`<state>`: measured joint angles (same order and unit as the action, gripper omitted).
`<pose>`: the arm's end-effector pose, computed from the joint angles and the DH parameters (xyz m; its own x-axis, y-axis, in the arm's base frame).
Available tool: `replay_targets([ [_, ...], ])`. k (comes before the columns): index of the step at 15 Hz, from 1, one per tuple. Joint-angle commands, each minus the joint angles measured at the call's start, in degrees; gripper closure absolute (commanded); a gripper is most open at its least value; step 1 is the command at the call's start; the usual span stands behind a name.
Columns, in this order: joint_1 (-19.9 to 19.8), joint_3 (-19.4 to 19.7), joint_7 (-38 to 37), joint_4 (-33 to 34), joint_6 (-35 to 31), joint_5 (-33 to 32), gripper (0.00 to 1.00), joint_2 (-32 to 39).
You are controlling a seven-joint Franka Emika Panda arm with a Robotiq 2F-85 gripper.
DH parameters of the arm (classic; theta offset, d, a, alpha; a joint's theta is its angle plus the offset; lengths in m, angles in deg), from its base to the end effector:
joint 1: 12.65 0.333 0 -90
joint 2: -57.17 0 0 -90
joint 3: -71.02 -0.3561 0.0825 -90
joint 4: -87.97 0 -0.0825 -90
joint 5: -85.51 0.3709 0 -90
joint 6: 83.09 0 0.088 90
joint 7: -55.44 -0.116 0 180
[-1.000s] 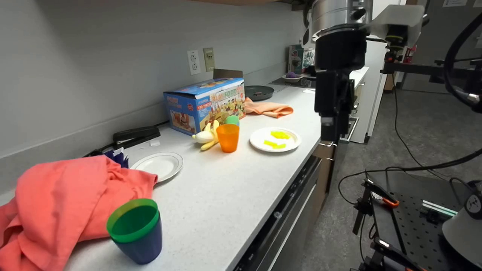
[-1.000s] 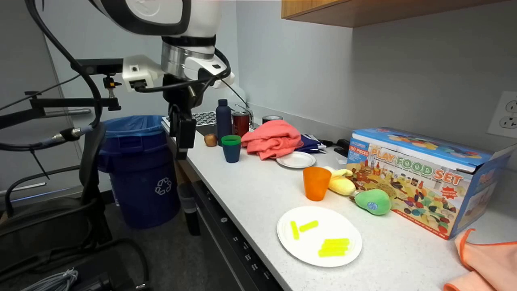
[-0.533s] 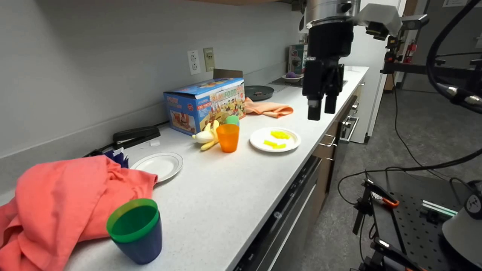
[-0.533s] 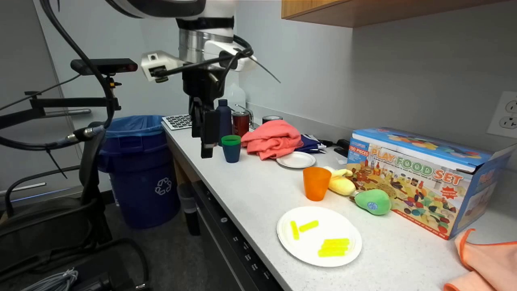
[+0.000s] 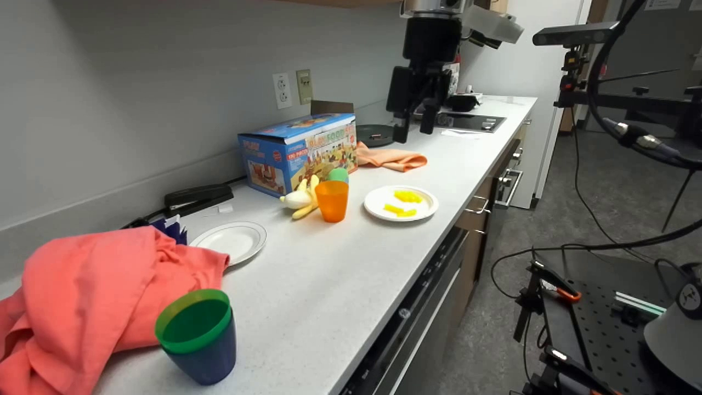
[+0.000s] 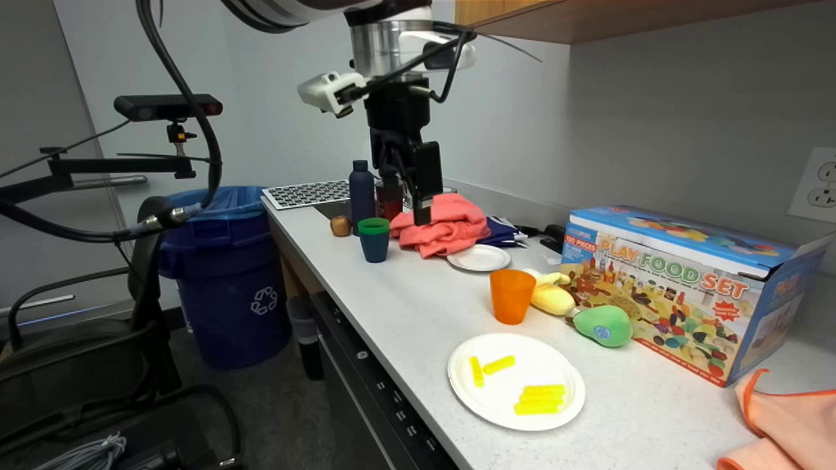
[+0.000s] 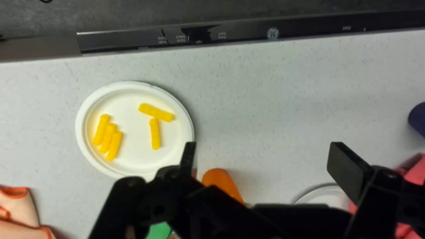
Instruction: Transfer the chips onto the plate from the orange cup.
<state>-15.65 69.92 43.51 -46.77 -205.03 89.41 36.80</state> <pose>0.4278 -0.0100 0.5143 0.9547 -0.2736 0.1165 -0.2654 -0.9607 -0.0811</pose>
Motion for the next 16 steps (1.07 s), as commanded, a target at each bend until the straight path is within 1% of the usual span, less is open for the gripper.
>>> replay_targets([
  [1, 0.0, 0.0, -1.4, 6.2, -2.6, -0.1, 0.0, 6.6],
  [2, 0.3, 0.3, -0.4, 2.5, -2.0, -0.1, 0.0, 2.9],
  [5, 0.3, 0.3, -0.6, 4.8, -2.5, -0.1, 0.0, 5.9],
  [10, 0.3, 0.3, -0.6, 5.3, -2.5, -0.1, 0.0, 6.2],
  [14, 0.0, 0.5, -0.7, 6.7, -6.6, -0.8, 0.0, 9.2],
  [16, -0.3, 0.4, -1.9, 8.4, -9.5, -1.9, 0.0, 12.1],
])
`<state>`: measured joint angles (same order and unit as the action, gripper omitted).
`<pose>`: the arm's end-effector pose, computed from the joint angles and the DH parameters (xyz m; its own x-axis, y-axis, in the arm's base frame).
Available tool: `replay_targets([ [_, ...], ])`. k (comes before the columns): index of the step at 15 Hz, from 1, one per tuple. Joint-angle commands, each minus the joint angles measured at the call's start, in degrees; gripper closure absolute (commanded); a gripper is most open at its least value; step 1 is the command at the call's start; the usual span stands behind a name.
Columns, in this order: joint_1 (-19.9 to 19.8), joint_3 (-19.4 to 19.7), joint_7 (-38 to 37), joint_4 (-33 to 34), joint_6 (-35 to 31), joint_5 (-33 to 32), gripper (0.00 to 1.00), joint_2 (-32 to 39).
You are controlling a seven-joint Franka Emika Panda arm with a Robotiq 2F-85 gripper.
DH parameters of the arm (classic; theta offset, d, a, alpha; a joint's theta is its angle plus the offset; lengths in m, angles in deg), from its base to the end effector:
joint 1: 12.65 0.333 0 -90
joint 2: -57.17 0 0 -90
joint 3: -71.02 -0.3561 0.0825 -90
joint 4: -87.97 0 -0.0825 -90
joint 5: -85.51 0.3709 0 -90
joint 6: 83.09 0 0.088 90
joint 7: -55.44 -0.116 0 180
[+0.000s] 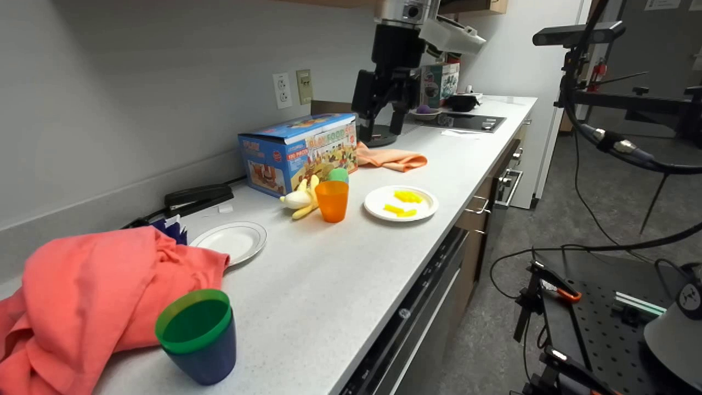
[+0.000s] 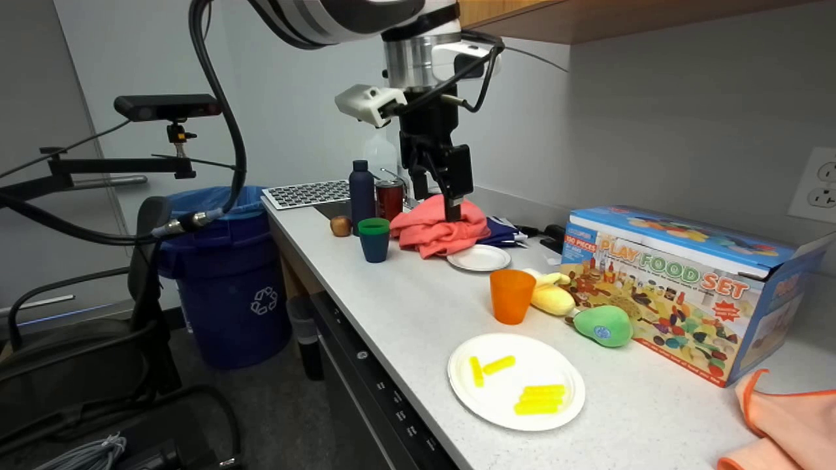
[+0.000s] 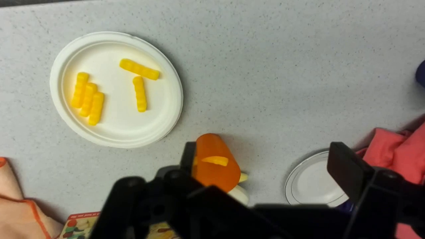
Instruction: Transfer the chips onto the plate from the orange cup.
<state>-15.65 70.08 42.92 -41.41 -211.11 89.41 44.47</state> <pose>0.4796 -0.0143 0.5093 0.9400 -0.2909 0.1784 -0.2771 -0.9558 -0.0982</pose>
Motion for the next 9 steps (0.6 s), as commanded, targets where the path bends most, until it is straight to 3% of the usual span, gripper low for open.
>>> replay_targets([
  [1, -0.3, 0.3, -1.6, 3.9, -4.6, -2.0, 0.0, 6.1],
  [5, -0.1, 0.9, -1.0, 8.2, -7.7, -4.4, 0.0, 12.6],
  [9, 0.4, 1.8, 0.6, 15.2, -6.5, -7.2, 0.0, 20.0],
])
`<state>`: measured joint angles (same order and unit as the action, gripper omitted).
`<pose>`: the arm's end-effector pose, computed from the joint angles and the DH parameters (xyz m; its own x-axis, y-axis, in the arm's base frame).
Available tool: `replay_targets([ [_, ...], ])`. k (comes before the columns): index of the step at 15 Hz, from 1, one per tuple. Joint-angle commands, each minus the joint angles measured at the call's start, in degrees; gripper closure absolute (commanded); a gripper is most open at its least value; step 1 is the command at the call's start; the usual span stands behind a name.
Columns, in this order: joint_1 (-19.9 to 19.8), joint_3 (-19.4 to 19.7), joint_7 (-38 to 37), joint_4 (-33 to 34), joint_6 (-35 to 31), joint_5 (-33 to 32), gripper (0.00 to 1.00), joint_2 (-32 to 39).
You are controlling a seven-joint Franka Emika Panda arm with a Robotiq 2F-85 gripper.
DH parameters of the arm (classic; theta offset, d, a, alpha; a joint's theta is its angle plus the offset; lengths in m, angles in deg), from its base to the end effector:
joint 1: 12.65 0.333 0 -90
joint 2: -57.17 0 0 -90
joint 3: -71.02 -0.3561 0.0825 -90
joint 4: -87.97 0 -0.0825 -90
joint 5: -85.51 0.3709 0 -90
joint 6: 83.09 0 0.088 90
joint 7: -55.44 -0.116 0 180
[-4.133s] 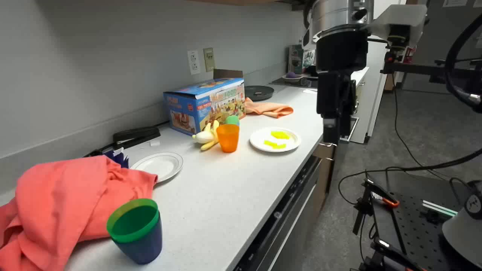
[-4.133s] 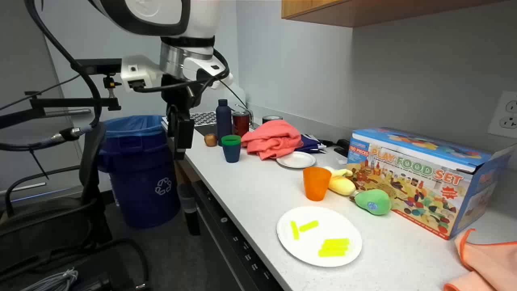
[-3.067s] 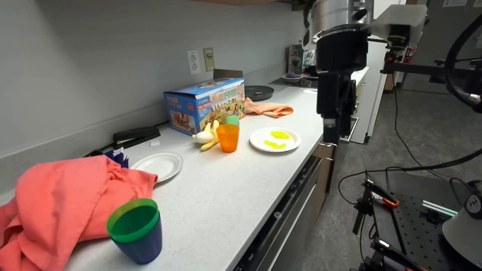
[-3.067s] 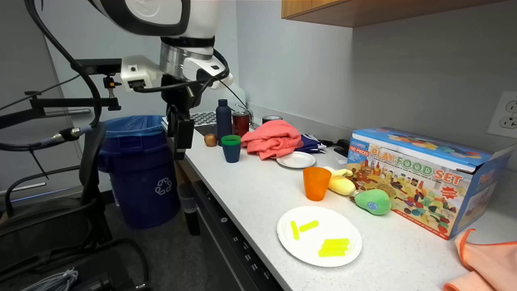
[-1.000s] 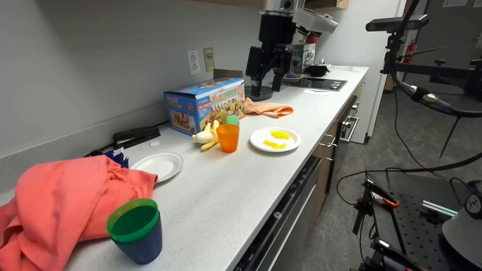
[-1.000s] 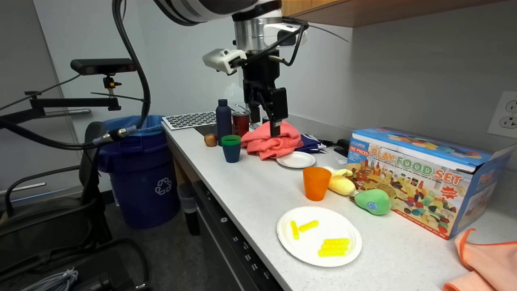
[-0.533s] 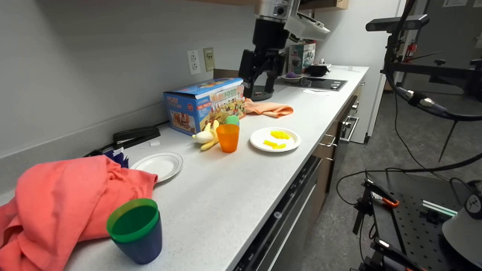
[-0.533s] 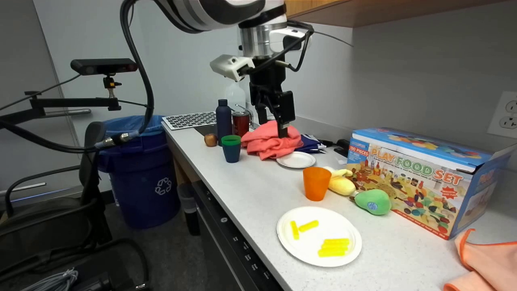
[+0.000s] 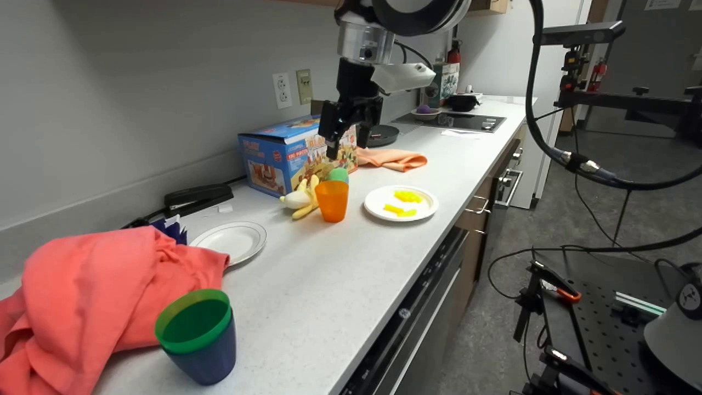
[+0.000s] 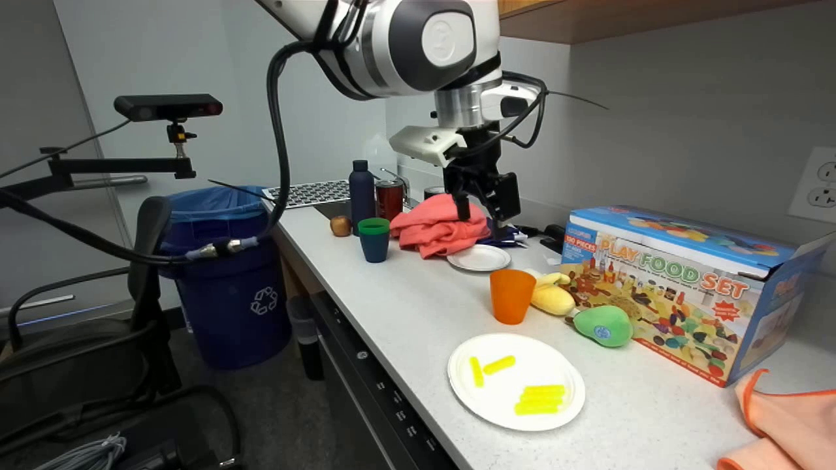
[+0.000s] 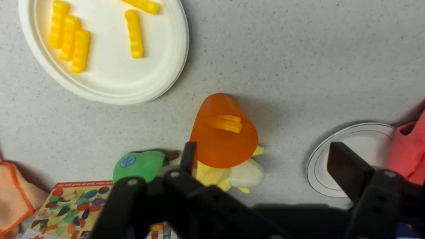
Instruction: Transfer the chips onto the plate from the orange cup.
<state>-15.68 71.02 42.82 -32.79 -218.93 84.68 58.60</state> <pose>0.5613 -0.0300 0.4672 0.9376 -0.2582 0.2329 -0.2562 -0.9658 -0.0396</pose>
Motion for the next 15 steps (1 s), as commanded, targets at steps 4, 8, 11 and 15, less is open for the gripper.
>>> replay_targets([
  [4, 0.6, 0.7, 3.1, 12.1, 1.1, 0.8, 0.0, 11.9],
  [8, 1.0, 0.1, 3.8, 15.5, 1.9, 3.4, 0.0, 15.8],
  [11, 1.4, -0.3, 4.3, 17.0, 2.8, 4.5, 0.0, 17.8],
  [15, 2.2, -0.1, 4.0, 18.3, 4.2, 3.6, 0.0, 20.3],
])
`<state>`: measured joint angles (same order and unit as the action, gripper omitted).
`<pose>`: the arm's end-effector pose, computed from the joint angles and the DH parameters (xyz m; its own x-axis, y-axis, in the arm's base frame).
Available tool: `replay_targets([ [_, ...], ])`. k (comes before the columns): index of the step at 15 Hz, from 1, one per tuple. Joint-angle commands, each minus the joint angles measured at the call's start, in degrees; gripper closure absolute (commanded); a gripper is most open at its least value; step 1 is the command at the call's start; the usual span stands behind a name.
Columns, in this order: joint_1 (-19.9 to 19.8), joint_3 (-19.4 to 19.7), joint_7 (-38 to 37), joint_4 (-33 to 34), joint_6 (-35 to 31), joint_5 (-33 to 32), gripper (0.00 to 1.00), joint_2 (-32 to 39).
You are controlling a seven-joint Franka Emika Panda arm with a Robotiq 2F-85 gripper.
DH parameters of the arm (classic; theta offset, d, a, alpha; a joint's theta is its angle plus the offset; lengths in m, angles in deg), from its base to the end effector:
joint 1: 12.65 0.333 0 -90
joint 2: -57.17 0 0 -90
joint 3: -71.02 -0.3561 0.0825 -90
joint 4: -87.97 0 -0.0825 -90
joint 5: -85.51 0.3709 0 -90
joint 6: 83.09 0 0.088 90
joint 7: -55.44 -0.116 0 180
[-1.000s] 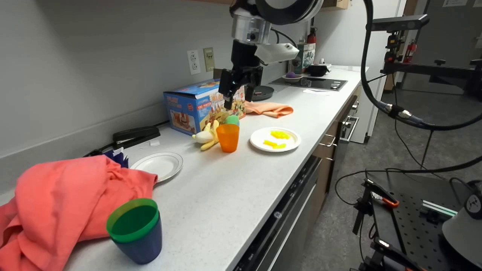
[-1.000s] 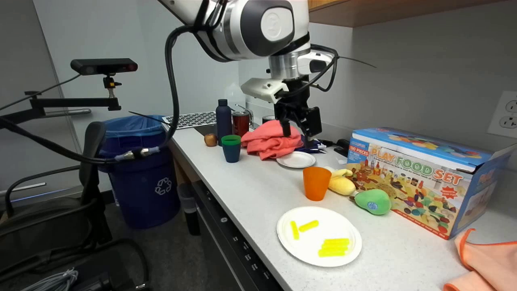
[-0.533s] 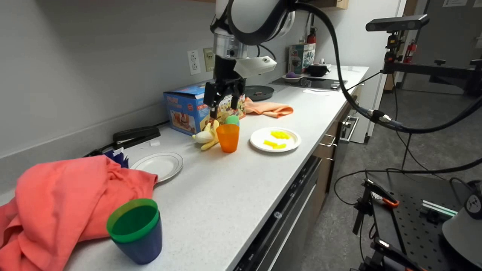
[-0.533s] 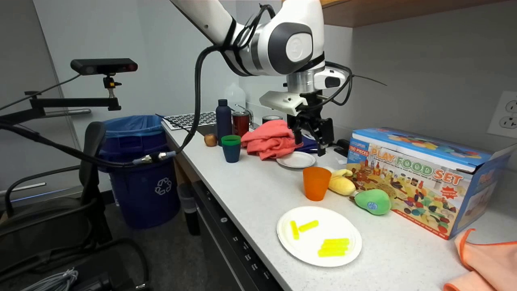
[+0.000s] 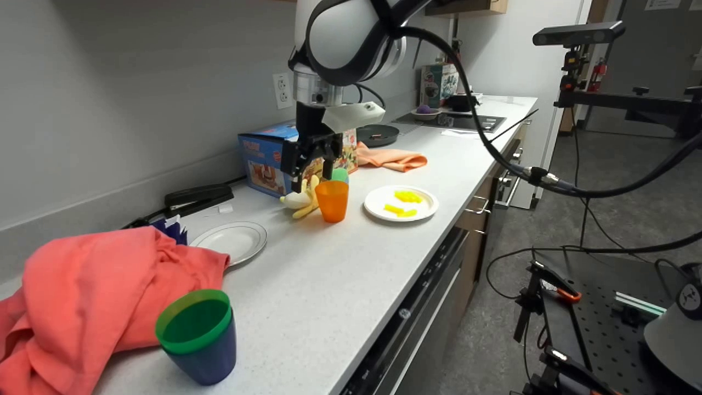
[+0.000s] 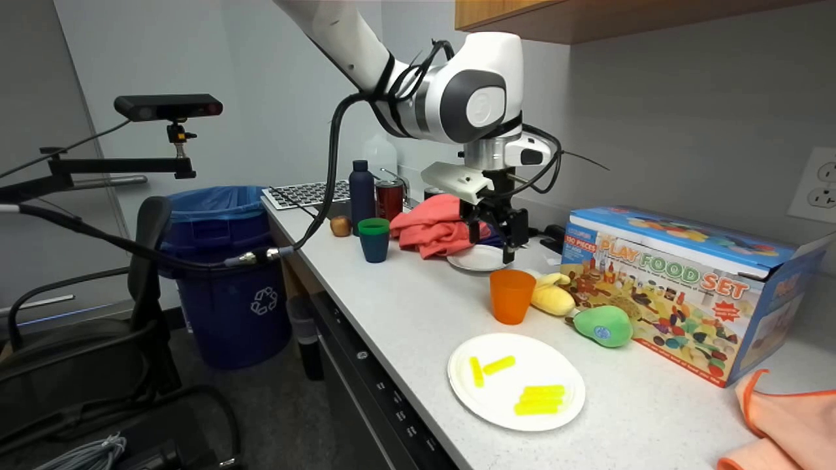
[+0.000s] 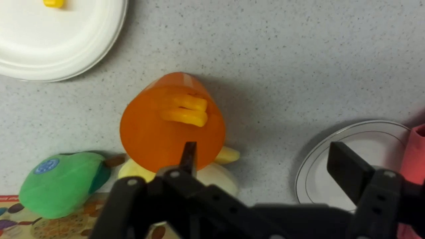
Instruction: Transfer the chips onto the plate from the orange cup.
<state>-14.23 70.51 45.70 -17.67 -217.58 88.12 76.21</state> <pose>0.6525 -0.0117 0.4002 0.9624 -0.2194 0.1604 -0.2109 -0.9751 -0.0685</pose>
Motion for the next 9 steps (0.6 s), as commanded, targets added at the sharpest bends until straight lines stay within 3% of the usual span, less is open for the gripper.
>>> replay_targets([
  [1, 1.0, 0.6, 0.8, 3.3, 3.2, -0.4, 0.0, 3.3],
  [9, 2.8, 2.4, -0.8, 4.2, 3.3, -6.5, 0.0, 7.2],
])
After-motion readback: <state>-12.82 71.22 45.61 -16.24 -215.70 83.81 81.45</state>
